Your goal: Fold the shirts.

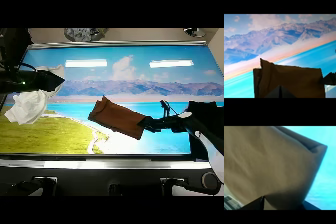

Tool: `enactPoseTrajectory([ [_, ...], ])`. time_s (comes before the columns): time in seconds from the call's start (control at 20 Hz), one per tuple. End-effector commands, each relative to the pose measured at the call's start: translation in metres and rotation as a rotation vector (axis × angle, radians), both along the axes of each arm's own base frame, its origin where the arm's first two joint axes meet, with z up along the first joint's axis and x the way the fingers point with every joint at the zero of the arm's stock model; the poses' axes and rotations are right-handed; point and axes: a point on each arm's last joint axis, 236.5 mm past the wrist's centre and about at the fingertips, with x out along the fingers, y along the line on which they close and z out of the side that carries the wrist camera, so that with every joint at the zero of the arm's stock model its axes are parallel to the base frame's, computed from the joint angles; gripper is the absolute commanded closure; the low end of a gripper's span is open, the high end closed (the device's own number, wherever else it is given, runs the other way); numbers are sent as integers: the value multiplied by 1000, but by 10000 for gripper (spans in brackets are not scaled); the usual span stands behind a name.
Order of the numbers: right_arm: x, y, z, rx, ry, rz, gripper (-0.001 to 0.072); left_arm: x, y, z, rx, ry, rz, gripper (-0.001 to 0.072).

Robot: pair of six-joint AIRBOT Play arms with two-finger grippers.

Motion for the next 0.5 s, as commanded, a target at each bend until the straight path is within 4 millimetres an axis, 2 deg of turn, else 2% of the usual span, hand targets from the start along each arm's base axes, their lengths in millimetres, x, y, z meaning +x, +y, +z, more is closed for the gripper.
enactPoseTrajectory([
  [0.0,9,17,-3,-13,-44,-15,518,0,0,1,-3,-2,0,678],
  [0.05,10,20,2,-1,-48,-7,666,0,0,1,-2,-1,0,678],
  [0.15,26,16,30,22,-144,38,669,0,0,1,-2,-1,0,678],
  [0.25,57,-6,84,21,-298,45,669,0,0,0,-1,-1,0,678],
  [0.35,85,-54,142,-43,-415,11,669,0,0,1,-1,-2,-1,678],
  [0.45,93,-114,183,-139,-418,-50,669,0,0,0,10,-12,-11,677],
])
